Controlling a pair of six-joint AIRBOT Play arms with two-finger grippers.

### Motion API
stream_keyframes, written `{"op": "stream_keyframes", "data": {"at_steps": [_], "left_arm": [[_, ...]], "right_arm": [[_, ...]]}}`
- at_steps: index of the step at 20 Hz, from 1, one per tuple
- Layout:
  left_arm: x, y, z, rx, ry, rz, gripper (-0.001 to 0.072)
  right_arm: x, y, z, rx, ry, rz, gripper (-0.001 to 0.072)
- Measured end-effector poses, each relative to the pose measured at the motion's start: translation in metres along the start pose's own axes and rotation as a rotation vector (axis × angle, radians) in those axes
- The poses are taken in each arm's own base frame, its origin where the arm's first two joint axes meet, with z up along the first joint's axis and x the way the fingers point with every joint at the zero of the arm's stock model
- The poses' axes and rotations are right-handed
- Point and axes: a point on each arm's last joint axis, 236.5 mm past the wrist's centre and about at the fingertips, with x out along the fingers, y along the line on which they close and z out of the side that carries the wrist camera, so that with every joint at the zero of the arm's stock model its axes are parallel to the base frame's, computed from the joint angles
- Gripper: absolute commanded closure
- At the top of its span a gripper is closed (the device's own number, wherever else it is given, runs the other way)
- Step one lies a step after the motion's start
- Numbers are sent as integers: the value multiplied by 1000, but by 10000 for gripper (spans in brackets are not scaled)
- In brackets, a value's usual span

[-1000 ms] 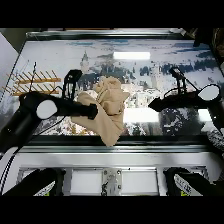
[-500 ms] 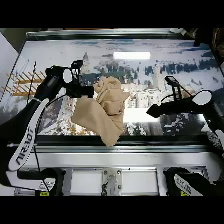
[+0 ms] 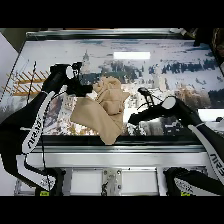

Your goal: Fold the clothes and pants, and hang the long-sleeved shirts on hangers.

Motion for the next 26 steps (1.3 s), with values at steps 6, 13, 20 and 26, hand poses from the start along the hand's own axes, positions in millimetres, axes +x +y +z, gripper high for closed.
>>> {"op": "stream_keyframes", "data": {"at_steps": [6,13,20,26], "left_arm": [[-21,-3,8,5,-55,-10,695],[-97,-16,34,27,-267,-60,695],[-373,-63,89,135,-995,-247,696],[-428,-73,51,241,-1130,-260,696]], "right_arm": [[66,17,6,76,-16,37,171],[66,20,44,47,-106,32,694],[-208,18,212,-207,-618,-232,695],[-350,23,201,-266,-808,-466,695]]}}
